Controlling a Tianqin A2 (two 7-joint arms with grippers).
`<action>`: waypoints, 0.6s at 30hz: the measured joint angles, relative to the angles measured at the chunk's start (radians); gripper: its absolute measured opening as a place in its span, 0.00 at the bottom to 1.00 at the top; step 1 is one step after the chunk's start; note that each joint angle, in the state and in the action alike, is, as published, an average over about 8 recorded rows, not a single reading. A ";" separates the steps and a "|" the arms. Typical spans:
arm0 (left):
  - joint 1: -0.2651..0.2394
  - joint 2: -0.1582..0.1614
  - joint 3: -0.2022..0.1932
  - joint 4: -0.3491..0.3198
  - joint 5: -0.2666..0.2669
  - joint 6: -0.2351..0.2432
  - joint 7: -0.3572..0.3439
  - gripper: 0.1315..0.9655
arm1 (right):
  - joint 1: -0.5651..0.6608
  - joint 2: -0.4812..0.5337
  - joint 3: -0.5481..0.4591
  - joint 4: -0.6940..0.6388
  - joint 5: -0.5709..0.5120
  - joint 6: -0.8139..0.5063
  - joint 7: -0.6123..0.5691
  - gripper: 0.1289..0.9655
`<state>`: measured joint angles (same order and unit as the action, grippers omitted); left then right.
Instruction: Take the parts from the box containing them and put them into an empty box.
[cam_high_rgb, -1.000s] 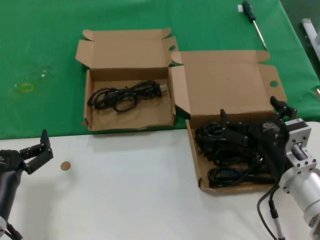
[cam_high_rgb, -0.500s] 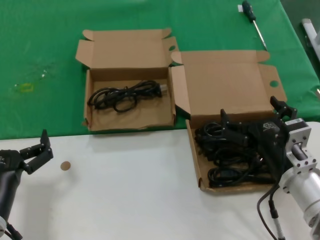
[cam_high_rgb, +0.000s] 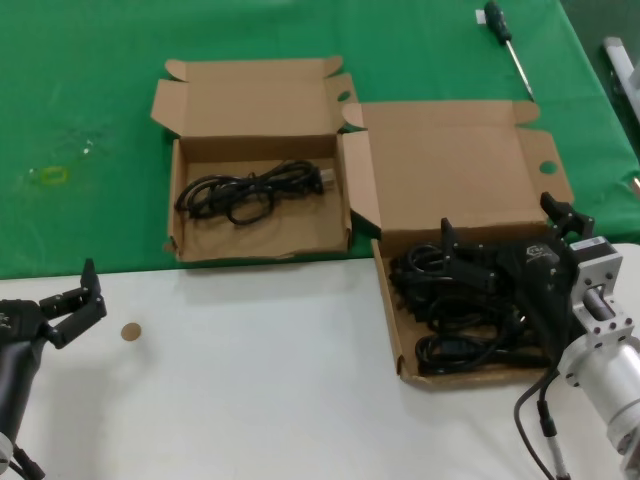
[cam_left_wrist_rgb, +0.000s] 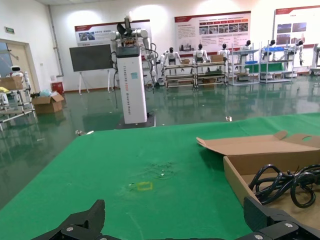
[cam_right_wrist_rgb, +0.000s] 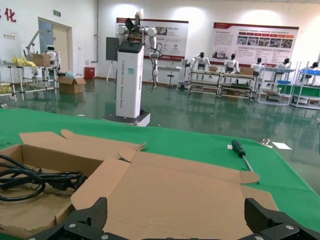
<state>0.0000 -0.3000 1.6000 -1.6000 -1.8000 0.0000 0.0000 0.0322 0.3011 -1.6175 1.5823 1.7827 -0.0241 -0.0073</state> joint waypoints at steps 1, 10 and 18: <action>0.000 0.000 0.000 0.000 0.000 0.000 0.000 1.00 | 0.000 0.000 0.000 0.000 0.000 0.000 0.000 1.00; 0.000 0.000 0.000 0.000 0.000 0.000 0.000 1.00 | 0.000 0.000 0.000 0.000 0.000 0.000 0.000 1.00; 0.000 0.000 0.000 0.000 0.000 0.000 0.000 1.00 | 0.000 0.000 0.000 0.000 0.000 0.000 0.000 1.00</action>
<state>0.0000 -0.3000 1.6000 -1.6000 -1.8000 0.0000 0.0000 0.0322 0.3011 -1.6175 1.5823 1.7827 -0.0241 -0.0073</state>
